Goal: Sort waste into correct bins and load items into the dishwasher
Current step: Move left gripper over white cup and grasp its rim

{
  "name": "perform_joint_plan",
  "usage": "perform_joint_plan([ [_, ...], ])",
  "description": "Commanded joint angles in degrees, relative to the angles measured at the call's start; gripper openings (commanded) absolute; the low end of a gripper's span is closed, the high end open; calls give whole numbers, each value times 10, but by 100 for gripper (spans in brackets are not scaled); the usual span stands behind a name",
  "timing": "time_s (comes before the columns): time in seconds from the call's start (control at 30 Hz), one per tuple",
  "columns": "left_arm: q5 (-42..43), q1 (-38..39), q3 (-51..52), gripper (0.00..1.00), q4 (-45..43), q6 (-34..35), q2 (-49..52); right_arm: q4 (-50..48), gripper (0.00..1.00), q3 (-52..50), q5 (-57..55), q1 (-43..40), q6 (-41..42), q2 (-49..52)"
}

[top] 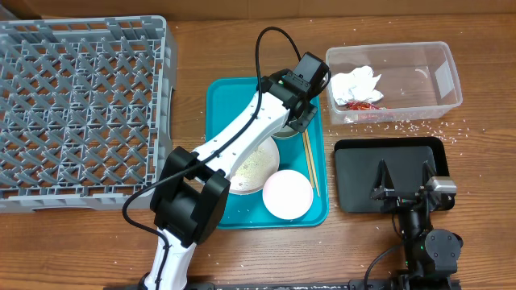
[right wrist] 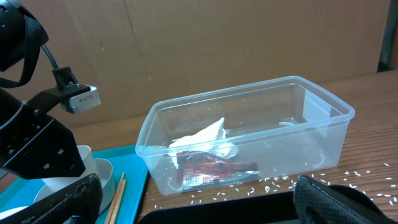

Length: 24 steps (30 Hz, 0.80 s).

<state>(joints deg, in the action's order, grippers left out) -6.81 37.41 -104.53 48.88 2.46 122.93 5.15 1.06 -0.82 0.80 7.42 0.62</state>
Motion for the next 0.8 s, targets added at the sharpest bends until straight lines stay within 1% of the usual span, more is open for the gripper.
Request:
perform_joint_plan([
  [0.0,24,-1,7,31,6,-5,6,-3,100,-6,1,2,-4,-4],
  [0.2,22,-1,7,28,7,1,16,-3,100,-6,1,2,-4,-4],
  [0.27,22,-1,5,25,3,4,16,-3,100,-6,1,2,-4,-4],
  [0.47,22,-1,4,5,2,6,16,-3,100,-6,1,2,-4,-4],
  [0.6,22,-1,-16,4,16,19,14,-3,100,-6,1,2,-4,-4],
  [0.77,22,-8,-86,4,57,28,-5,-3,100,-6,1,2,-4,-4],
])
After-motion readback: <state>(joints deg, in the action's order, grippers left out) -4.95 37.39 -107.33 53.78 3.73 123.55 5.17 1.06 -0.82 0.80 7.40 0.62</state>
